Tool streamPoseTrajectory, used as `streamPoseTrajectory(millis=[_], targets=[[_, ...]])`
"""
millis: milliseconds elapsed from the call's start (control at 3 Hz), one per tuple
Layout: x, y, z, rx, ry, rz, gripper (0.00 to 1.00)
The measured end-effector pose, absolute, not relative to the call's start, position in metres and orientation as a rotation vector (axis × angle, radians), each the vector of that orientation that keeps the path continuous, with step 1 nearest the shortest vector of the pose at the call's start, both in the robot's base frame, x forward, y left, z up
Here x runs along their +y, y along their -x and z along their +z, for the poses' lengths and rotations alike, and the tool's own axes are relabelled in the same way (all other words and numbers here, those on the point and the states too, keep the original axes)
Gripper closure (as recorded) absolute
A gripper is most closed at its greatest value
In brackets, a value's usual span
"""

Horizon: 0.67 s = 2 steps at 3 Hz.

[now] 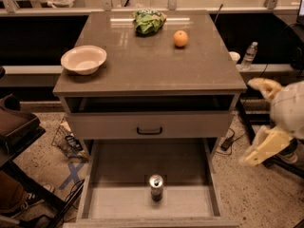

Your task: Pick redbull can from middle drawer and place on counter

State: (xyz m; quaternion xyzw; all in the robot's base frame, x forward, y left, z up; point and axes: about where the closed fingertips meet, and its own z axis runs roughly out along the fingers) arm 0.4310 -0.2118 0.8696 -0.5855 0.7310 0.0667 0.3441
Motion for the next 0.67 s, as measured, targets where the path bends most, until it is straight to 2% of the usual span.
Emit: streamPoseTrajectory(millis=[333, 667], targets=[[-0.2071, -0.4443, 0.8373, 1.773, 1.401, 0.273, 0.0], [-0.2029, -0.4459, 0.8378, 1.698, 1.42, 0.274, 0.0]])
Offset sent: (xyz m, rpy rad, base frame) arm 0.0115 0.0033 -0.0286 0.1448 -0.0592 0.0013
